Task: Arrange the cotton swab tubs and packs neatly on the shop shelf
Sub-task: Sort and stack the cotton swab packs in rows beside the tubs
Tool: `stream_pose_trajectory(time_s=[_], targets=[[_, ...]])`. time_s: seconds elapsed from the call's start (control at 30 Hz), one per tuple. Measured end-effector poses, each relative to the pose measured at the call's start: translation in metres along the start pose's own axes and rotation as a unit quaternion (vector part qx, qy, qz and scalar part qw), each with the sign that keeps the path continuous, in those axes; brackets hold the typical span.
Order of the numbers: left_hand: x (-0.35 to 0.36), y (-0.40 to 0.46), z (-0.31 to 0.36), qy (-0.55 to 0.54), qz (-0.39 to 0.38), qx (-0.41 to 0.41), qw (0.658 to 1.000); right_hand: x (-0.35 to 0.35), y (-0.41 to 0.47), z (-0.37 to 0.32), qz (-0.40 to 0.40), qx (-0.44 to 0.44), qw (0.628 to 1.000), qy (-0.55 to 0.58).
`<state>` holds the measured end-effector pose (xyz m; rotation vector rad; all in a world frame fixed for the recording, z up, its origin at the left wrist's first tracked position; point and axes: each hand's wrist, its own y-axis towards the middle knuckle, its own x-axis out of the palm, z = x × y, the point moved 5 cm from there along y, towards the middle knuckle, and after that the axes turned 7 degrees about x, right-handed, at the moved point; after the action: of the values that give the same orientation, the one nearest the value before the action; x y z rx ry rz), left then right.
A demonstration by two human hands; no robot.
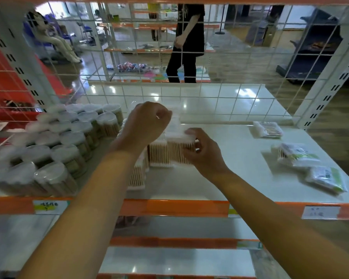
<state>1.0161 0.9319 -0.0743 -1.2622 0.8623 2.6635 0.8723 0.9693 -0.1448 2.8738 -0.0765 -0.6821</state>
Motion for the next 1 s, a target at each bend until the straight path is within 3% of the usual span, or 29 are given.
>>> stream_pose_trajectory(time_s=[0.23, 0.43, 1.0], targets=[[-0.014, -0.022, -0.029, -0.013, -0.007, -0.049, 0.999, 0.047, 0.005, 0.017, -0.065, 0.013, 0.998, 0.024], [-0.019, -0.035, -0.042, 0.019, 0.001, -0.052, 0.998, 0.052, 0.003, 0.025, 0.059, -0.086, 0.990, -0.092], [-0.008, -0.046, -0.049, 0.060, -0.013, -0.044, 0.997, 0.053, -0.001, 0.019, 0.171, -0.168, 0.928, -0.283]])
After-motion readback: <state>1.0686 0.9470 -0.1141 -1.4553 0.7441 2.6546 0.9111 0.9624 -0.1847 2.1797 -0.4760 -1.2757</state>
